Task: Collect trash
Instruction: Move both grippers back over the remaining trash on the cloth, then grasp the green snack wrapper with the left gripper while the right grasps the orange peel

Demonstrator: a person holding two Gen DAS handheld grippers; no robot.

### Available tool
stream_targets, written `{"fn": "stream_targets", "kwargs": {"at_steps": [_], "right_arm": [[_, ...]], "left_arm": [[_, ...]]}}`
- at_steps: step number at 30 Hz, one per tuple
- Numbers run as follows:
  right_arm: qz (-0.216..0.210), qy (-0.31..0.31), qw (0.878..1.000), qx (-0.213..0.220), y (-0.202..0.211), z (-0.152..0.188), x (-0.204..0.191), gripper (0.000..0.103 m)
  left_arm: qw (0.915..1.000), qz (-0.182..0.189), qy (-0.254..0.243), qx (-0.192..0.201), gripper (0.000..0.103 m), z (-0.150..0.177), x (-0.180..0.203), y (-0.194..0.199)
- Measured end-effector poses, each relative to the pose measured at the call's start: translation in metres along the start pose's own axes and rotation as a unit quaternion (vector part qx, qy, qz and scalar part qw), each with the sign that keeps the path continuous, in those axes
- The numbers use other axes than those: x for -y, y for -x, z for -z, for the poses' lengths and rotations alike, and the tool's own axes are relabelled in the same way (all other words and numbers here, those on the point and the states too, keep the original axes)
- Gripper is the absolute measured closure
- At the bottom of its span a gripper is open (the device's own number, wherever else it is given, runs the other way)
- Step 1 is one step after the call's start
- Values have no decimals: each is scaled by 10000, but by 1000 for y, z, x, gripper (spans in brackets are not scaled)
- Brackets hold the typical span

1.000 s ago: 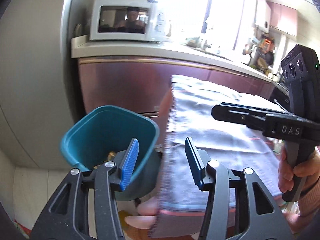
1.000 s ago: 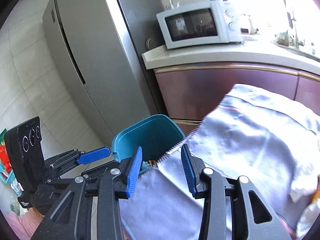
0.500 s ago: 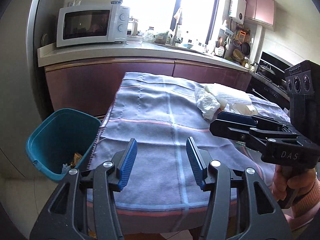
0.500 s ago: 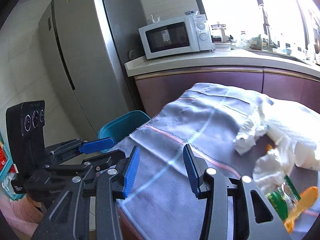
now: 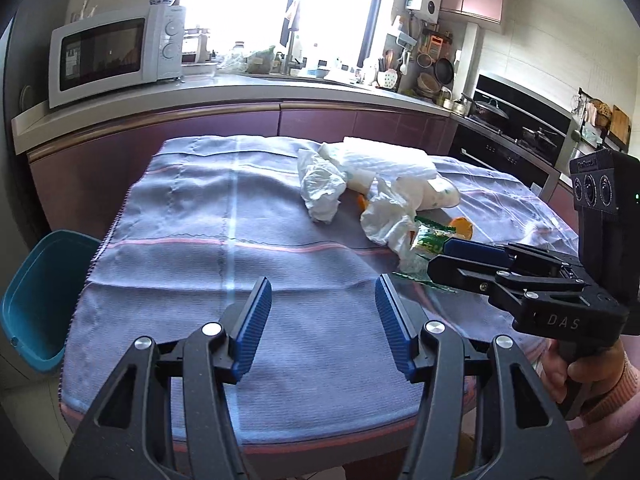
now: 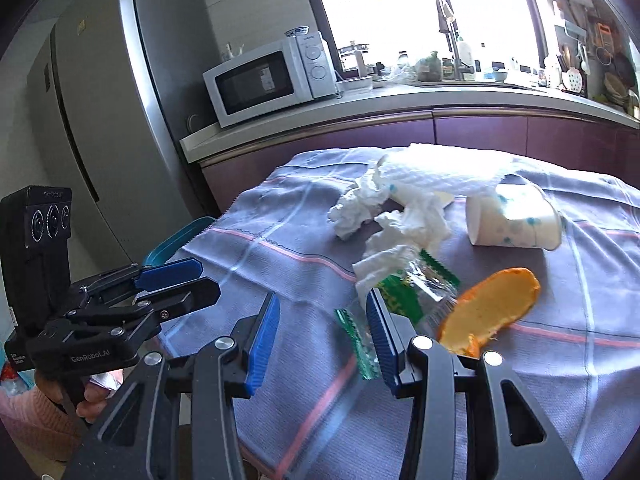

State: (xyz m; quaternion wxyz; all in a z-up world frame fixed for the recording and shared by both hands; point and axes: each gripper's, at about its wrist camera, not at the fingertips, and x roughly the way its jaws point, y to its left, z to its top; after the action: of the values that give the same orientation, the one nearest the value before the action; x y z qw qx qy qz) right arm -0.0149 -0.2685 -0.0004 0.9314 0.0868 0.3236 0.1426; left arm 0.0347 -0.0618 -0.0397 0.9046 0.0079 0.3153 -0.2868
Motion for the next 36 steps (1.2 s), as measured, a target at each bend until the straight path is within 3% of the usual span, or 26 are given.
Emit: {"fn": "stream_targets", "kwargs": {"at_steps": [15,20,28,31,33,36], "right_arm": [[484,-570,9970,223,21,7,53,60],[841,-848,9925,255,20,2,82,60],[575,-1133,9919,28,1,-8,115,60],[382,-1206,9919,-67,-4,-8,117,61],[323,-1184,9924,-108,-5,-8,116,73],[282,-1136,9930,-151,-6,-7,114,88]], "left_arm": [[9969,637,-192,-427,46,-5,43,-45],[9948,809,-213,-582,44,-9,53,-61],[9894,974,-3,-1078,45,-14,57,-101],[9893,975,69,-1079,55,-17,54,-105],[9885,1010,106,-1121,69,-18,53,-108],[9875,1060,131,-1156,76,-16,53,-110]]}}
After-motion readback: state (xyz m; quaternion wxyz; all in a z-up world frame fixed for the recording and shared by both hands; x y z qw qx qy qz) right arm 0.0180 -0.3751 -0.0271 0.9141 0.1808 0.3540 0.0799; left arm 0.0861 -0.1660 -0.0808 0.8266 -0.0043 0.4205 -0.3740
